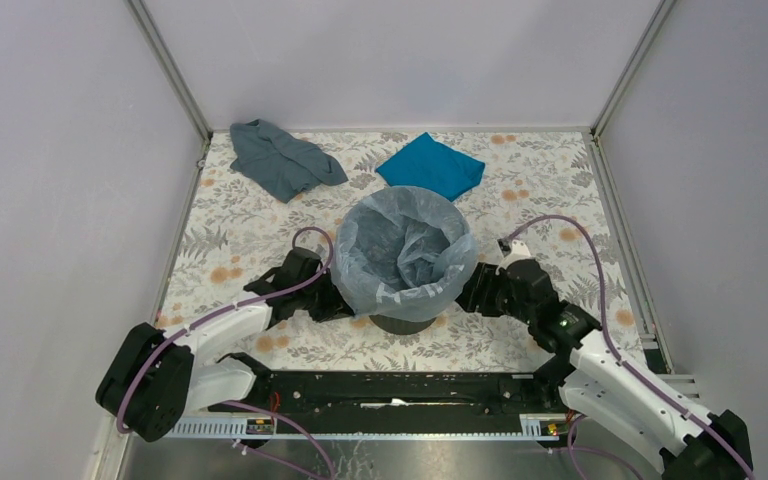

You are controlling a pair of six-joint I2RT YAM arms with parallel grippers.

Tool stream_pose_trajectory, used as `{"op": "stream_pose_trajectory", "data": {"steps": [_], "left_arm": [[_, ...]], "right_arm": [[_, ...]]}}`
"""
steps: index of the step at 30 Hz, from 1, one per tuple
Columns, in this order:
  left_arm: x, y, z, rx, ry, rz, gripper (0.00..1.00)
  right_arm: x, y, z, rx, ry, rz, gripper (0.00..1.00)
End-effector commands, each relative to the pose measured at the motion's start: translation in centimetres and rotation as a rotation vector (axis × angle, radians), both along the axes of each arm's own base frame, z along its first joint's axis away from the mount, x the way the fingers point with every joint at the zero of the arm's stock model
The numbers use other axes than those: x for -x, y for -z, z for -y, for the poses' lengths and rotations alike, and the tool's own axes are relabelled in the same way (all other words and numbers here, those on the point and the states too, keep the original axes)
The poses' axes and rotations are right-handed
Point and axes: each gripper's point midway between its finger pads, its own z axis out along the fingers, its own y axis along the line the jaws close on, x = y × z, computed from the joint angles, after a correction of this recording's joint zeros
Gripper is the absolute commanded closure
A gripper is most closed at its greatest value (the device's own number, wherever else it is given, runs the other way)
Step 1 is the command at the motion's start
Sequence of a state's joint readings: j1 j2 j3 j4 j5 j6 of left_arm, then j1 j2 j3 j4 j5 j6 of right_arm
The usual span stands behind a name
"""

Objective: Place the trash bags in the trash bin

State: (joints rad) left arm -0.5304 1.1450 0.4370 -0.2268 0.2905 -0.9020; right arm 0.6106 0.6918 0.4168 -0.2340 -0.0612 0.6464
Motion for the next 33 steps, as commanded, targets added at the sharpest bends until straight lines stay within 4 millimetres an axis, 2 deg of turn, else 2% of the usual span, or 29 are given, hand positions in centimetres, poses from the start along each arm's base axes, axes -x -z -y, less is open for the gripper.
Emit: {"op": "stream_pose_trajectory", "data": {"steps": [1,4,5,7,10,12,15,17,20,21,22,23,27,29,30,33], "left_arm": [[-1.4,-2.1,0.6,0.02,0.005,0.08,0.99],[-1.4,-2.2,0.6,0.022,0.007,0.088,0.97],[-1.4,-2.2,0.6,0.022,0.007,0.088,0.97],[-1.3,-2.0,0.4,0.014,0.009,0.089,0.97],[-1.3,-1.8,0.4,0.007,0.011,0.086,0.97],[-1.3,-1.8,0.5,0.01,0.015,0.086,0.97],[-1.4,-1.9,0.4,0.007,0.018,0.091,0.96],[-1.5,-2.1,0.4,0.009,0.015,0.099,0.95],[-1.7,-2.3,0.3,0.004,0.008,0.109,0.93],[-1.7,-2.3,0.3,0.002,0.006,0.109,0.93],[-1.7,-2.3,0.3,0.002,0.005,0.109,0.93],[-1.7,-2.4,0.3,0.003,0.004,0.111,0.93],[-1.6,-2.3,0.2,-0.001,0.004,0.112,0.93],[-1.6,-2.2,0.1,-0.008,0.01,0.112,0.93],[-1.6,-2.2,0.1,-0.01,0.012,0.112,0.93],[-1.7,-2.2,0.1,-0.013,0.009,0.114,0.93]], "right_arm": [[0.5,-6.0,2.9,0.106,0.073,0.015,0.18],[0.8,-10.2,4.8,0.115,0.129,0.096,0.03],[0.8,-11.5,5.4,0.119,0.146,0.126,0.01],[0.8,-14.6,6.5,0.131,0.17,0.188,0.0],[0.2,-18.1,6.5,0.18,0.121,0.268,0.0],[-0.3,-21.1,4.6,0.18,-0.006,0.344,0.0],[-0.6,-25.6,-0.7,0.089,-0.266,0.401,0.0],[-0.9,-26.8,-4.3,0.004,-0.388,0.358,0.0],[-0.6,-25.2,-9.9,0.066,-0.503,0.316,0.0],[-0.3,-24.4,-11.4,0.12,-0.525,0.317,0.0],[-0.8,-23.7,-12.2,0.164,-0.5,0.303,0.0],[-1.5,-22.8,-12.7,0.187,-0.47,0.278,0.02],[-4.8,-17.6,-13.0,0.312,-0.341,0.22,0.2],[-6.2,-15.6,-13.0,0.372,-0.288,0.207,0.34],[-7.0,-15.0,-13.1,0.393,-0.261,0.212,0.39],[-10.0,-14.6,-13.7,0.428,-0.177,0.29,0.41]]}}
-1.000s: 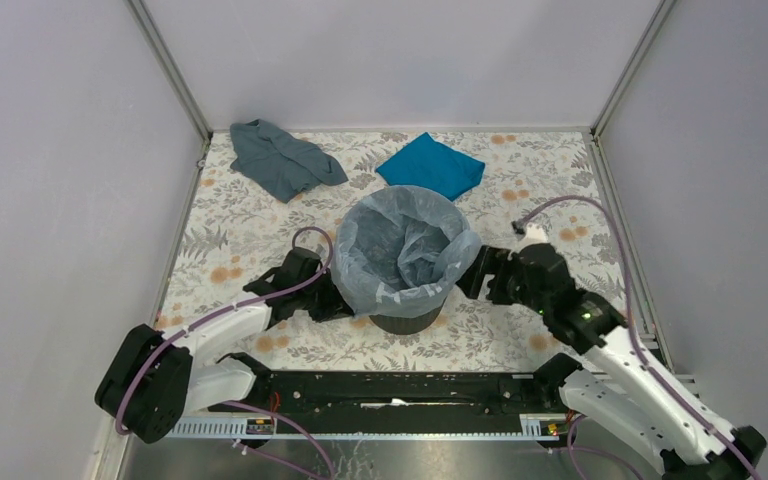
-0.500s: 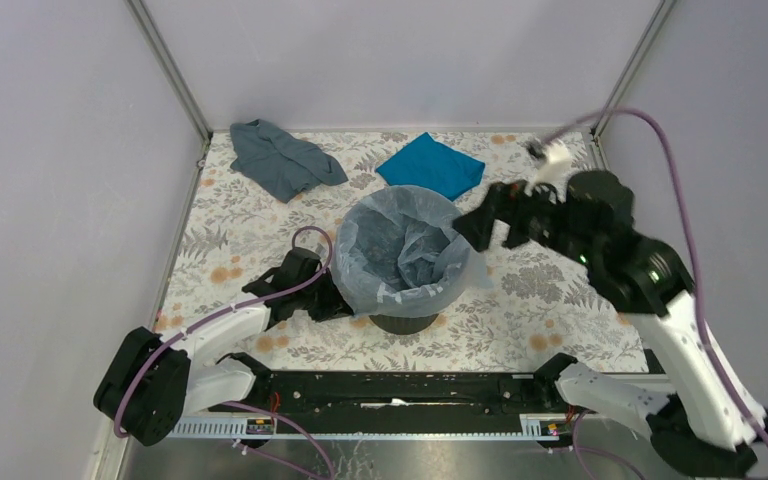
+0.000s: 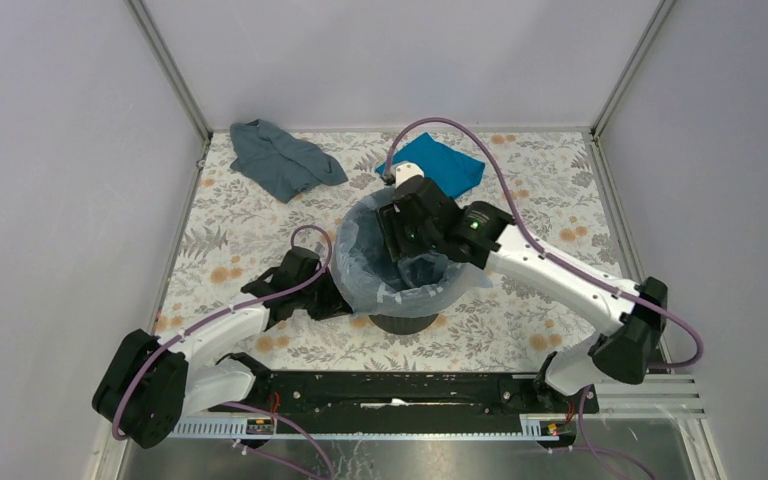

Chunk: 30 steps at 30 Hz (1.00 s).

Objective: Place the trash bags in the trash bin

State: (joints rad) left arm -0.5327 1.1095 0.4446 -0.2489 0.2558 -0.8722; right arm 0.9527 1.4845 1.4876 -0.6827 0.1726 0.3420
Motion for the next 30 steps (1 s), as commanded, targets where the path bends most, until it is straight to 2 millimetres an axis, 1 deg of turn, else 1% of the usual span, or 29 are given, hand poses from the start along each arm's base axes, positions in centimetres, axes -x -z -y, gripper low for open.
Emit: {"op": "stream_pose_trajectory", "data": {"steps": [1,3,6,7,9,11,13,15,17,19,20,21,23,25,27,28,29,30], "left_arm": [[-1.3,-1.6,0.5,0.01,0.005,0.068,0.93],[-1.3,-1.6,0.5,0.012,0.005,0.067,0.93],[-1.2,-1.6,0.5,0.013,0.009,0.067,0.93],[-1.1,-1.6,0.4,0.014,0.008,0.067,0.93],[-1.0,-1.7,0.4,0.015,0.01,0.072,0.93],[-1.0,-1.9,0.2,0.011,0.009,0.08,0.93],[-1.0,-2.0,0.2,0.007,0.01,0.086,0.92],[-1.2,-2.1,0.2,0.004,0.017,0.091,0.92],[-1.4,-2.1,0.3,0.0,0.021,0.092,0.92],[-1.6,-2.1,0.4,-0.003,0.026,0.093,0.92],[-1.6,-2.0,0.4,-0.004,0.028,0.092,0.92],[-1.7,-2.0,0.5,-0.005,0.029,0.091,0.92],[-1.7,-1.7,0.5,-0.007,0.031,0.088,0.92],[-1.7,-1.6,0.5,-0.005,0.029,0.087,0.92],[-1.6,-1.8,0.7,0.005,0.033,0.087,0.92],[-1.6,-1.9,0.7,0.007,0.034,0.087,0.92],[-1.6,-2.0,0.7,0.01,0.034,0.092,0.91],[-1.5,-2.2,0.7,0.012,0.032,0.096,0.88]], "right_arm": [[-6.1,-1.5,-0.4,-0.009,0.174,0.223,0.39],[-8.9,-1.8,-0.7,-0.016,0.231,0.277,0.38],[-13.0,-2.0,0.3,-0.01,0.351,0.333,0.37],[-13.8,-2.1,0.6,-0.001,0.367,0.358,0.36],[-14.1,-2.0,0.2,0.014,0.328,0.365,0.35],[-13.3,-1.8,-0.2,0.013,0.28,0.333,0.32],[-11.7,-1.9,0.1,0.012,0.234,0.279,0.3],[-9.3,-2.0,0.2,-0.017,0.173,0.214,0.28],[-6.4,-1.2,0.4,-0.037,0.092,0.126,0.26],[-4.2,-0.2,1.7,-0.019,0.059,0.068,0.22],[-3.6,0.5,2.6,0.009,0.059,0.059,0.19],[-3.4,0.9,3.6,0.041,0.071,0.065,0.16],[-3.7,2.0,5.7,0.112,0.116,0.107,0.1],[-4.4,2.9,7.6,0.193,0.184,0.139,0.1],[-4.9,3.4,9.2,0.263,0.276,0.144,0.11],[-5.0,3.7,9.4,0.28,0.298,0.136,0.11],[-4.9,3.9,9.1,0.272,0.298,0.124,0.11],[-4.9,3.8,8.3,0.24,0.288,0.111,0.11]]}}
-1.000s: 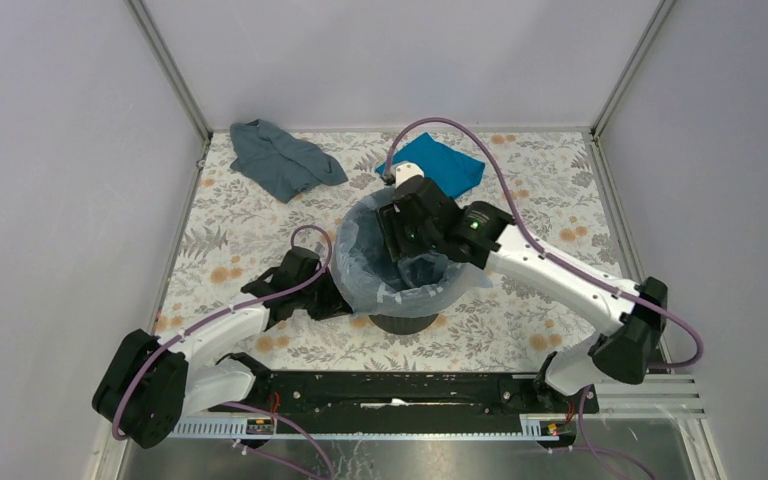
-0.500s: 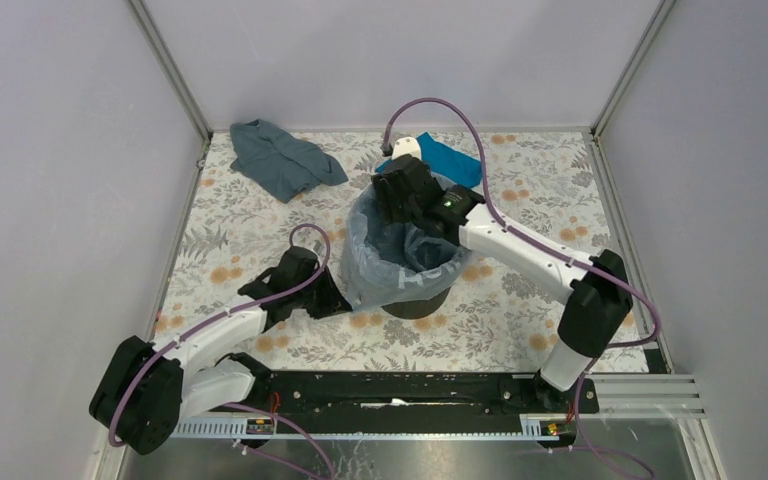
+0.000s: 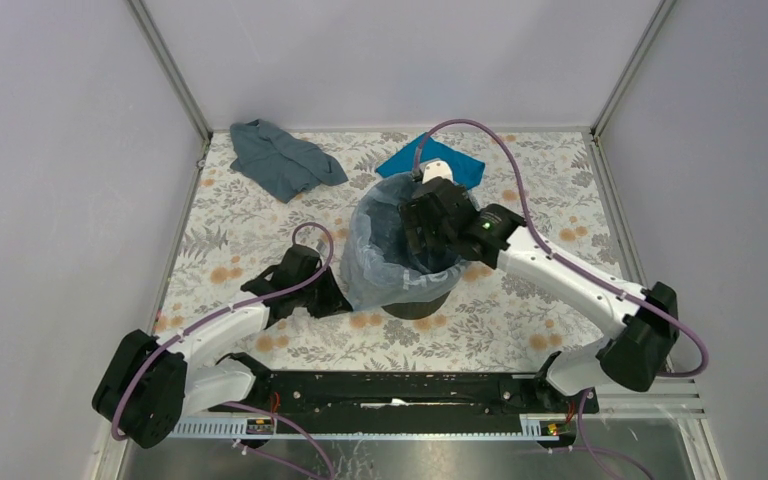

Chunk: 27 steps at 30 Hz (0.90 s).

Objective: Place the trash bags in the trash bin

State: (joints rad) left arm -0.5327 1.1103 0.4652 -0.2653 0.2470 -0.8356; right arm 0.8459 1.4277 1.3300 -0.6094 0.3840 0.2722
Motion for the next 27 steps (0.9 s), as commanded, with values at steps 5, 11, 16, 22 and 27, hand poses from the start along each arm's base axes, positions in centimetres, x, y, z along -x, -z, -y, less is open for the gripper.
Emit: {"op": "stream_pose_trajectory", "data": {"steps": [5,11,16,22,27], "left_arm": [[-1.4,-2.3,0.7,0.033,0.004,0.086,0.86],[-1.5,-2.5,0.8,0.035,0.001,0.088,0.85],[-1.7,-2.8,0.8,0.033,0.002,0.097,0.84],[-1.9,-2.4,0.7,0.016,0.001,0.088,0.83],[-2.0,-2.2,0.6,0.011,-0.002,0.087,0.83]], "right_arm": [[0.9,0.0,-6.9,-0.207,-0.098,-0.077,0.11],[0.2,4.6,-10.2,-0.243,-0.115,-0.156,0.11],[1.8,3.6,-12.0,-0.363,-0.216,-0.168,0.07],[-1.4,3.5,-5.3,-0.176,-0.037,-0.049,0.01],[-2.1,6.7,-1.5,0.066,0.062,-0.033,0.01]]}}
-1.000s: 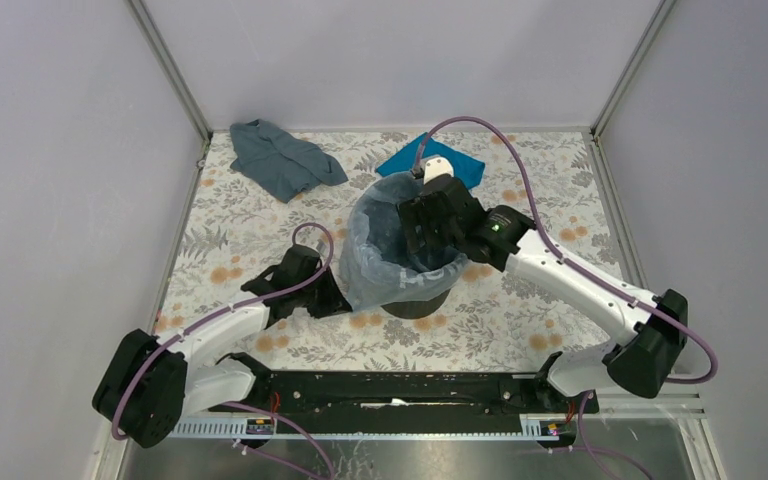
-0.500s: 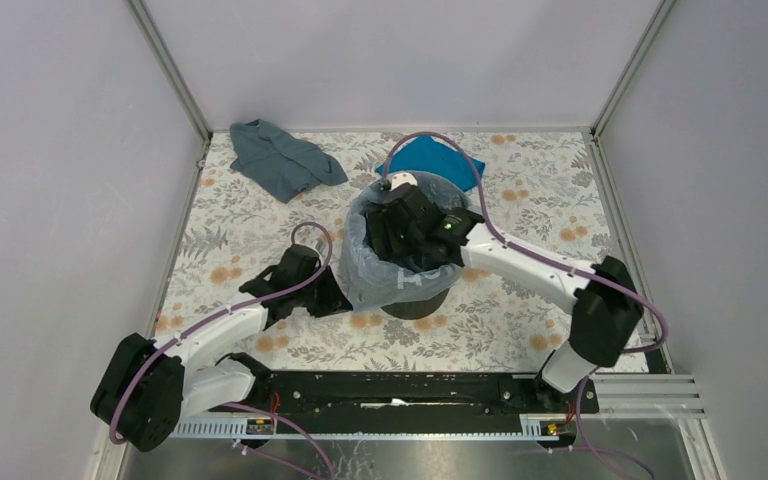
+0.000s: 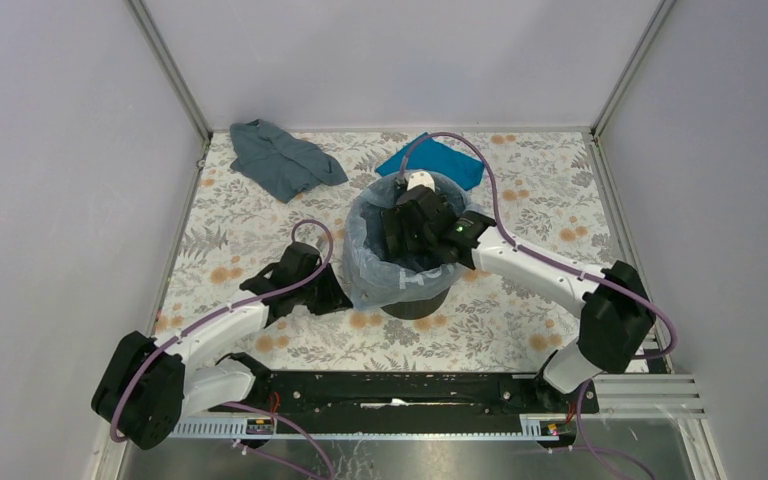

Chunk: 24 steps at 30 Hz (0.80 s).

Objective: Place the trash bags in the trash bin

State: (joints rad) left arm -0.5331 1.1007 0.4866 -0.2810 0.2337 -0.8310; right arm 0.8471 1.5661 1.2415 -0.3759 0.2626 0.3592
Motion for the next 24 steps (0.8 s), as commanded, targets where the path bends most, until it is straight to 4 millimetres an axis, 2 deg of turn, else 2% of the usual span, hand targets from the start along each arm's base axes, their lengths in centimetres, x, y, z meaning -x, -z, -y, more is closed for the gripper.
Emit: {"op": "stream_pose_trajectory", "data": {"steps": [1,6,8,11,16,18,21,24], "left_arm": [[-1.5,-1.5,0.6,0.016,0.003,0.067,0.83],[-1.5,-1.6,0.7,0.021,0.002,0.068,0.83],[-1.5,-1.6,0.7,0.023,0.002,0.068,0.83],[-1.5,-1.6,0.8,0.024,0.011,0.068,0.82],[-1.5,-1.6,0.9,0.014,0.023,0.059,0.82],[-1.5,-1.5,0.8,0.011,0.02,0.058,0.82],[-1.3,-1.5,0.7,0.015,0.014,0.056,0.82],[-1.1,-1.4,0.6,0.016,0.01,0.057,0.82]], "right_arm": [[-0.8,1.6,2.8,0.184,0.068,0.046,0.01],[0.6,4.7,-3.0,0.002,-0.035,-0.091,0.01],[1.2,5.4,-4.4,-0.066,-0.054,-0.128,0.01],[0.8,5.3,-3.7,-0.051,-0.023,-0.102,0.01],[-0.2,0.0,-0.9,0.028,-0.011,0.032,0.0],[-0.8,-1.2,0.6,0.063,0.015,0.079,0.0],[-1.2,0.0,2.2,0.118,0.032,0.09,0.0],[-0.8,2.3,1.6,0.117,0.032,0.035,0.0]]}}
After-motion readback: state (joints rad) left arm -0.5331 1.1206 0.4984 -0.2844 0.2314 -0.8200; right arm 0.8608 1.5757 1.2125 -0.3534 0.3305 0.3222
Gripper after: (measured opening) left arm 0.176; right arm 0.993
